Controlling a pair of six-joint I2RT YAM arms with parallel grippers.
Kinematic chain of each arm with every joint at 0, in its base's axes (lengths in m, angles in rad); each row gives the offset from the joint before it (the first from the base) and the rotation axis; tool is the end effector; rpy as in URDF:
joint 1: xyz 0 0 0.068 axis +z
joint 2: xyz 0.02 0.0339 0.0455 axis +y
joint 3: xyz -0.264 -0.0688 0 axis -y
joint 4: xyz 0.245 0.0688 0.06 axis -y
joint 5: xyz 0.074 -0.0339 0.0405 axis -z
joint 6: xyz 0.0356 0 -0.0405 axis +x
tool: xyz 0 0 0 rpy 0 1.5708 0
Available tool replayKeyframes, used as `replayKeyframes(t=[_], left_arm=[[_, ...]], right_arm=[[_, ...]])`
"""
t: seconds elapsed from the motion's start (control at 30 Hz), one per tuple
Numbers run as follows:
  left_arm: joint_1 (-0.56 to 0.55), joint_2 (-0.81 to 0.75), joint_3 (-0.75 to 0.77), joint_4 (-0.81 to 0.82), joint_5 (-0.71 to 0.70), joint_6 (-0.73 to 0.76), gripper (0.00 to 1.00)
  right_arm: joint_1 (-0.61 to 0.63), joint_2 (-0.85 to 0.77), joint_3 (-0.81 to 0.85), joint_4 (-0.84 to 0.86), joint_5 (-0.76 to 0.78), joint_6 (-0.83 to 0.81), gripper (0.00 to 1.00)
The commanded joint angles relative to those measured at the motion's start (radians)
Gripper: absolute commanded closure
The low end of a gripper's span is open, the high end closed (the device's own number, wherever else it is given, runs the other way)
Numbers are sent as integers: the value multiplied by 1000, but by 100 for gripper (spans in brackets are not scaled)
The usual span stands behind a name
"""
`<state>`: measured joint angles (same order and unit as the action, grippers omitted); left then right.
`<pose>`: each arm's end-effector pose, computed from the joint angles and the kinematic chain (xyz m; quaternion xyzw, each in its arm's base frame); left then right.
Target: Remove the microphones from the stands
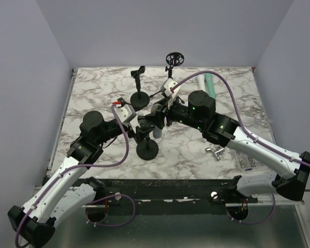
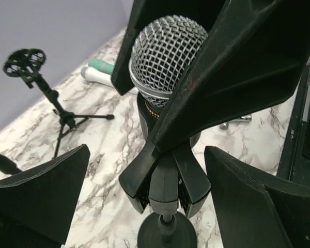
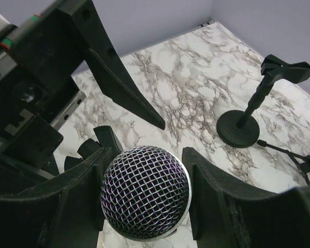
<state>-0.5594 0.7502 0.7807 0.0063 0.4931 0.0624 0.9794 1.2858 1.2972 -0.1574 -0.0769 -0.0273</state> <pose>0.1396 -0.1073 0.3648 0.3732 0.5870 -0.3359 0.6351 0.1641 0.2492 0.4137 -0.3868 0.6503 0.3252 0.5672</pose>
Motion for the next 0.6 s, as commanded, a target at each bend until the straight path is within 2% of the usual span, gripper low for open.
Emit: replayKeyframes(t=[0.0,0.07,0.13,0.2,0.27,0.3,0.4,0.57], left_arm=[[10,30,35,-31,137,-7,8],[9,28,35,-32,156,8,15],[9,29,41,-41,168,24,27],[9,31,50,-58,177,45,49],[9,40,66,-88,186,68,94],[10,45,74,-100,184,74,100],[9,50,83,-127,180,86,100],[10,55,86,-132,185,81,100]], right_arm=[[-5,-7,-19,-16,-50,-7,99],[-5,-4,-19,-10,-50,-5,100],[-5,0,-19,-8,-52,-3,99],[-5,3,-19,-5,-55,-3,99],[-6,10,-10,-7,-55,-3,99],[-5,15,-2,-12,-51,-3,99],[-5,18,18,-18,-18,2,99],[-4,-10,48,-12,154,24,99]])
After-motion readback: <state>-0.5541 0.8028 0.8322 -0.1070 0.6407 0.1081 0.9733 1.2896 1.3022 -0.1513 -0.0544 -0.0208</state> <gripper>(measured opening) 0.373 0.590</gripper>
